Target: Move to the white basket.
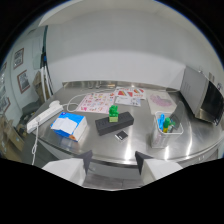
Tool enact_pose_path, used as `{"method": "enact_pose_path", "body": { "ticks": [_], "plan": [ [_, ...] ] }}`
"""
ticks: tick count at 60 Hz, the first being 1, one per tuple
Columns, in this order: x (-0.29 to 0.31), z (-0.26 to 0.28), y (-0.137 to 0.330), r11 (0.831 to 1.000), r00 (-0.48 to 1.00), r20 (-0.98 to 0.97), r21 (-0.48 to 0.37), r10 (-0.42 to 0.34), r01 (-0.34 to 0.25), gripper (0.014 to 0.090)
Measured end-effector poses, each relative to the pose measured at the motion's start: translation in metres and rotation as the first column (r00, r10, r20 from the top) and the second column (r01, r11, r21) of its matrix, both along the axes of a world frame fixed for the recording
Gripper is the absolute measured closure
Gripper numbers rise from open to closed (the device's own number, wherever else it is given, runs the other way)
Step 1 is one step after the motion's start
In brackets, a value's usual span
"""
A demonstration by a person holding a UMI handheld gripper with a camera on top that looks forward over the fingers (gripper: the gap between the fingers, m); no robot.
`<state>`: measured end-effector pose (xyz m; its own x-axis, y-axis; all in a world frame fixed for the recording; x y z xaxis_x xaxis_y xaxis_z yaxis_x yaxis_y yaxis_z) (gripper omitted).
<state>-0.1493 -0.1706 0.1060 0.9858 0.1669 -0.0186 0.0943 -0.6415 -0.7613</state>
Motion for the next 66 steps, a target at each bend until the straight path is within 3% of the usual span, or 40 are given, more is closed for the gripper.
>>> {"method": "enact_pose_path", "body": {
  "ticks": [10, 29, 66],
  "plan": [
    [0.035, -0.001, 0.000, 0.999, 1.000, -0.003, 0.049, -0.006, 0.006, 0.0204],
    [0.146, -0.024, -0.014, 0.995, 0.994, 0.061, 0.057, -0.091, 0.088, 0.0206],
    [0.171, -0.059, 0.076, 0.993, 0.994, 0.030, 0.062, -0.103, 0.101, 0.0207]
  ]
}}
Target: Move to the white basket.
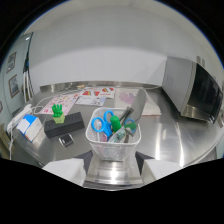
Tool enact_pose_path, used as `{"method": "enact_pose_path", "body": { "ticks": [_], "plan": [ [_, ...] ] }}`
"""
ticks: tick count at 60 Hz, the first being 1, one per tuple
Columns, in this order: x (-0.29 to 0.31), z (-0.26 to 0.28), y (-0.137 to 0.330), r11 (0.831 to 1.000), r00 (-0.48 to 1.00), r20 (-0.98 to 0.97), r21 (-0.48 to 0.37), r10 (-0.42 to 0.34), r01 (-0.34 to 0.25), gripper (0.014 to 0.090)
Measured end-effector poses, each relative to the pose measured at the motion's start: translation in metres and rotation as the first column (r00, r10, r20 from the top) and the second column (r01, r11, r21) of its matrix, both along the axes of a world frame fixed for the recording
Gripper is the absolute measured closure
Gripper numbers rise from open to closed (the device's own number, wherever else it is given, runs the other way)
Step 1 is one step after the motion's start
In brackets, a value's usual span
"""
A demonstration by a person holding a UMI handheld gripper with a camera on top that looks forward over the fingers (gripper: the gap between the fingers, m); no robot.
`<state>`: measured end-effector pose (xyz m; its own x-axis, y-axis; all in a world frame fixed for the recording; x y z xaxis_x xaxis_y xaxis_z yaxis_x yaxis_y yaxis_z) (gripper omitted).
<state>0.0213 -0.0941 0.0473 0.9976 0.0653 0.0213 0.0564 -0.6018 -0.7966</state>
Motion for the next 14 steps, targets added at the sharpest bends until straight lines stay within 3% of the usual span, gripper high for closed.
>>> {"method": "enact_pose_path", "body": {
  "ticks": [14],
  "plan": [
    [-0.0009, -0.0019, 0.0035, 1.000, 1.000, -0.004, -0.005, -0.009, 0.009, 0.0210]
  ]
}}
